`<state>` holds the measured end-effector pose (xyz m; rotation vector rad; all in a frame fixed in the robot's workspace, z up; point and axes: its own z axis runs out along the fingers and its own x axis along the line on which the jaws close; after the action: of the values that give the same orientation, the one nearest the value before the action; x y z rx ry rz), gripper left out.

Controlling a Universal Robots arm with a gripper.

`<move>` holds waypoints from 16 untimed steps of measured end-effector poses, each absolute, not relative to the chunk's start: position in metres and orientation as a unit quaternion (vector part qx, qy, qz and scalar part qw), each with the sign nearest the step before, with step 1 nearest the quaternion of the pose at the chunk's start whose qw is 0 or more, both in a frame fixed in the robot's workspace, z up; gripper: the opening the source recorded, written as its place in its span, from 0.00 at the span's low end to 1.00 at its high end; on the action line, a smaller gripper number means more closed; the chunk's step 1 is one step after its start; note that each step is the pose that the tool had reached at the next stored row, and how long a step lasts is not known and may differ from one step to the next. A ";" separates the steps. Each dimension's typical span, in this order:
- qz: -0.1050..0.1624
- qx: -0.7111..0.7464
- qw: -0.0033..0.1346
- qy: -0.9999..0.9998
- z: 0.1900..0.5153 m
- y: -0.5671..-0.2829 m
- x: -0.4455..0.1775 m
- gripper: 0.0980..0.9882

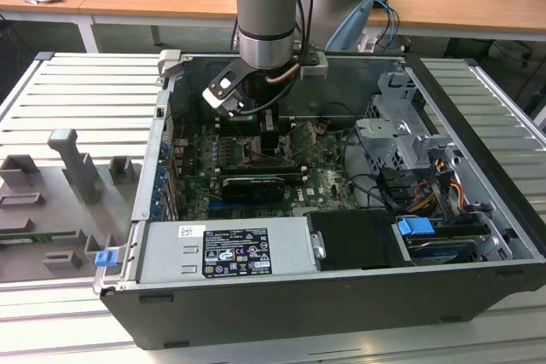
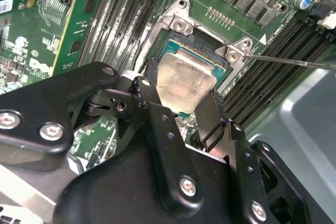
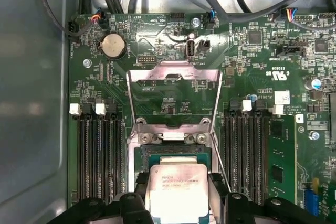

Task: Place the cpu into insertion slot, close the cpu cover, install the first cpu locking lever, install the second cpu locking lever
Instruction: 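Place the cpu into insertion slot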

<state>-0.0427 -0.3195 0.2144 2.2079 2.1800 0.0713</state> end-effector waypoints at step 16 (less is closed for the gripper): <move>0.021 0.718 0.022 0.696 0.202 -0.317 -0.041 0.57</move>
<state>-0.0412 -0.3165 0.2020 2.2238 2.1565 0.0636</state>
